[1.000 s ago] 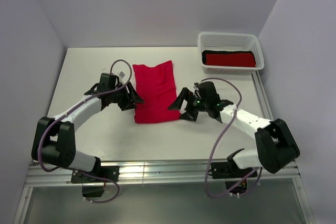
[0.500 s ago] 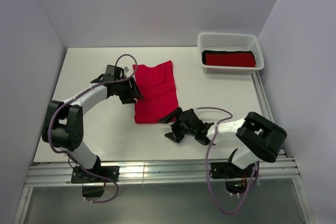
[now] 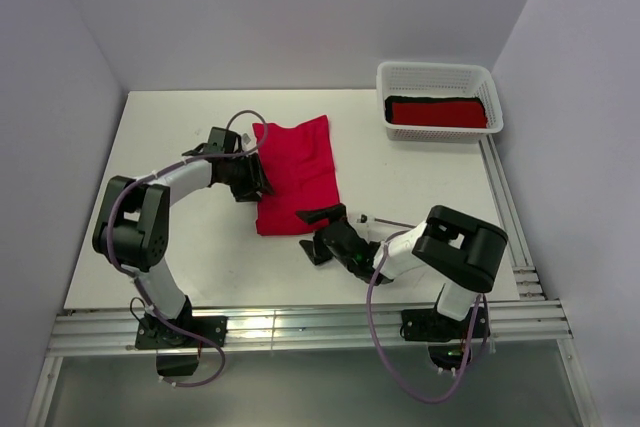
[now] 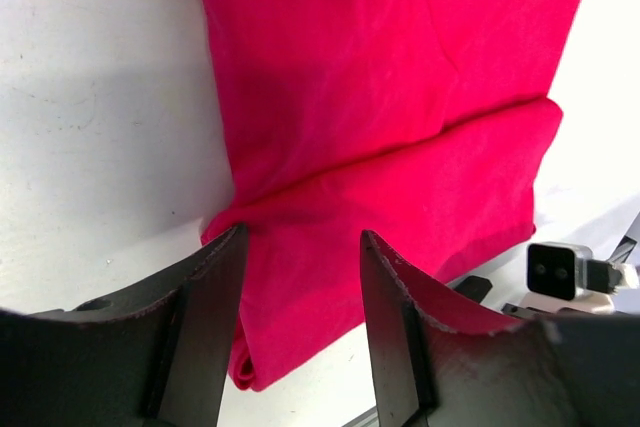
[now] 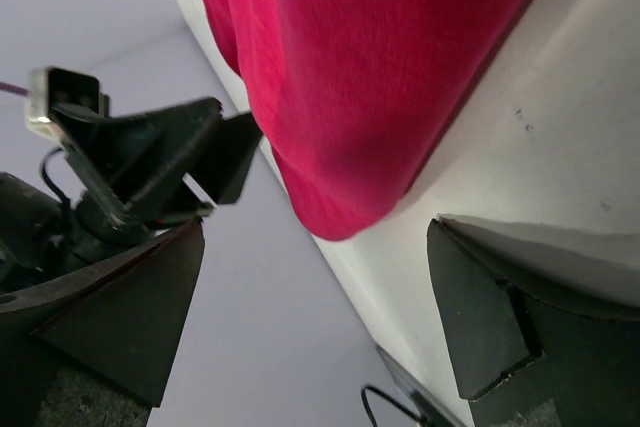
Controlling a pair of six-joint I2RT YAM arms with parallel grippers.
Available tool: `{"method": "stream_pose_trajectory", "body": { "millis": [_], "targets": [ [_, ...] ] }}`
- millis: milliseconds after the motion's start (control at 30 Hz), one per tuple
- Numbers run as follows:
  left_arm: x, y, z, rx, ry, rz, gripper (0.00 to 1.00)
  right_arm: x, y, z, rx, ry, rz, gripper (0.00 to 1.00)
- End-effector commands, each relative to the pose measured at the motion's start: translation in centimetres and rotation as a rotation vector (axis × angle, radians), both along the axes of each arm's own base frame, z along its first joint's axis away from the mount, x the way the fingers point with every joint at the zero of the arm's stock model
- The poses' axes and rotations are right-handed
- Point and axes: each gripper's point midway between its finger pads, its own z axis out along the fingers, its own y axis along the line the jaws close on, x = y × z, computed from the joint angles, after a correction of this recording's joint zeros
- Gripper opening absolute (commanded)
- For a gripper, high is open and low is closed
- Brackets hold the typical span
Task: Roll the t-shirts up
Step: Roll the tshirt
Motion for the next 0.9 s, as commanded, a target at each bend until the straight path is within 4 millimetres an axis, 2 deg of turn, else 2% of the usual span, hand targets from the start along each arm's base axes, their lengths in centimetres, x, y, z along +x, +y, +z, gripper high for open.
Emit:
{"method": "stream_pose_trajectory", "body": {
  "millis": [0, 167, 333, 467, 500, 567, 600, 667, 700, 733, 767, 867],
  "targets": [
    [1.0, -0.5, 0.5, -0.014, -0.045, -0.024, 0.54, 1.1, -2.9, -2.2, -0.087, 0.041, -0.173, 1.00],
    [0.3, -0.4, 0.1, -0.012, -0.027, -0.022, 0.54, 1.2, -2.8, -3.2, -0.081, 0.059, -0.186, 0.94],
    [0.0, -0.3, 0.2, -0.008, -0.024, -0.025, 0.53, 1.2, -3.6, -3.7, -0.117, 0.066, -0.203, 0.75],
    [-0.6, -0.5, 0.2, -0.012, -0.017, -0.032, 0.53, 1.5, -4.0, -3.1, -0.142, 0.056, -0.202, 0.61],
    [-0.8, -0.6, 0.2, -0.011, -0.017, -0.035, 0.53, 1.4, -4.3, -3.4, -0.163, 0.061, -0.204, 0.50],
    [-0.9, -0.7, 0.5, -0.008, -0.025, -0.039, 0.53, 1.4, -4.7, -3.4, -0.168, 0.065, -0.204, 0.39],
    [-1.0, -0.7, 0.6, -0.009, -0.021, -0.040, 0.53, 1.4, -4.8, -3.3, -0.165, 0.063, -0.207, 0.29],
    [-1.1, -0.5, 1.0, -0.001, -0.030, -0.035, 0.54, 1.4, -4.9, -3.4, -0.162, 0.065, -0.205, 0.24],
    [-1.2, -0.4, 1.5, 0.003, -0.034, -0.031, 0.55, 1.2, -4.9, -3.5, -0.164, 0.070, -0.202, 0.12],
    [-1.2, -0.1, 1.7, 0.015, -0.040, -0.024, 0.55, 1.2, -4.8, -3.5, -0.159, 0.074, -0.197, 0.08],
    [-1.2, 0.0, 2.5, 0.019, -0.057, -0.019, 0.56, 1.0, -4.9, -3.6, -0.163, 0.081, -0.195, 0.00],
    [-1.6, 0.6, 4.0, 0.030, -0.072, -0.002, 0.59, 0.3, -5.2, -3.8, -0.151, 0.120, -0.192, 0.00]
  ]
}}
